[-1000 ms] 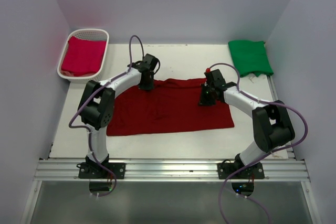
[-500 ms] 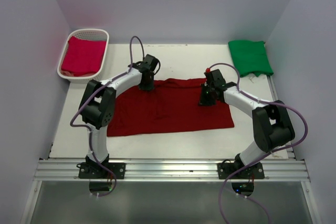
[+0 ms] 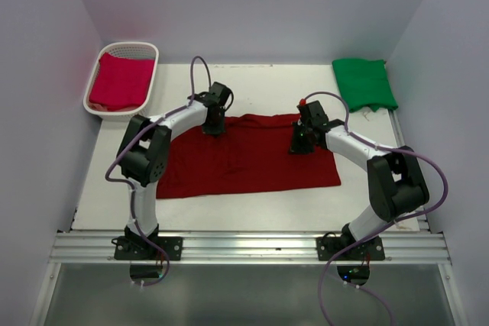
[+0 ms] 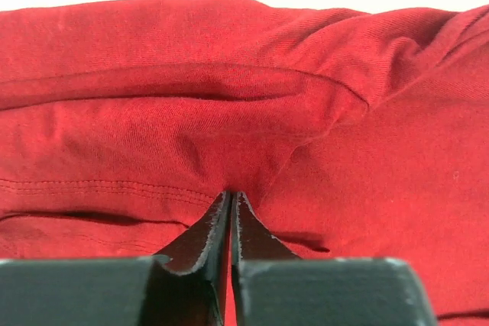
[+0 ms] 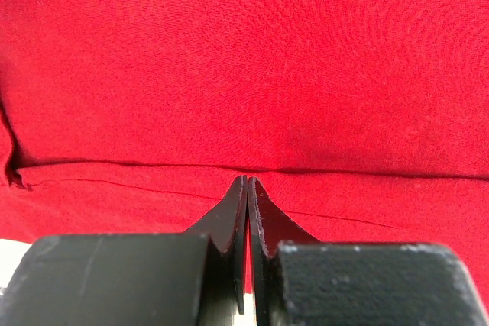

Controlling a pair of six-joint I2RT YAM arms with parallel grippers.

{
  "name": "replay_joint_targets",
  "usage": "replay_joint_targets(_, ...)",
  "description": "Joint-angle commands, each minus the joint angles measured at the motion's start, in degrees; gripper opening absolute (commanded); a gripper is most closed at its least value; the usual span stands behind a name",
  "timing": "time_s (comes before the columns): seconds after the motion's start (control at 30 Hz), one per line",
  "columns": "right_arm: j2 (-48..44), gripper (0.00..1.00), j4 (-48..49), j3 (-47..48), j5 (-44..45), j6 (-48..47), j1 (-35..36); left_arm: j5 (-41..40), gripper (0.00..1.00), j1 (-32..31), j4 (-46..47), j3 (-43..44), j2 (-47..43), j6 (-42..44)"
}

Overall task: Fold and stack the t-shirts
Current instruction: Fold the tshirt

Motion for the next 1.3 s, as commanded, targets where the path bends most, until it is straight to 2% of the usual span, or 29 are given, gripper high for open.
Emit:
replay_joint_targets(0.0, -1.7, 0.00, 1.1, 0.0, 1.0, -0.5, 0.1, 0.7, 0.03, 0.4, 1.6, -0.2, 0.7, 0.6)
replay_joint_targets(0.03, -1.8, 0.00, 0.9, -0.1, 1.1, -0.6, 0.1, 0.7, 0.00, 0.4, 1.5, -0.2, 0.7, 0.6)
replay_joint_targets(0.23, -1.8, 0.00, 1.0, -0.1, 1.3, -0.6, 0.1, 0.4, 0.00, 0.4, 1.5, 0.0, -0.1, 0.5)
replay_joint_targets(0.53, -1.8, 0.00, 0.9, 0.2, 1.1, -0.6, 0.0, -3.6, 0.00, 0.4, 2.5, -0.6, -6.7, -0.1)
replay_joint_targets(0.73, -1.9, 0.00, 0.7, 0.2, 1.1, -0.7, 0.1, 0.6, 0.00, 0.4, 1.4, -0.4, -5.5, 0.6)
replay_joint_targets(0.93, -2.0, 0.00, 0.7, 0.2, 1.3, -0.7, 0.1, -1.8, 0.00, 0.3, 3.4, -2.1, -6.8, 0.2)
replay_joint_targets(1.27, -1.8, 0.00, 0.4, 0.7, 1.0, -0.7, 0.0, -4.5, 0.00, 1.4, 1.0, 8.2, -0.6, 1.3)
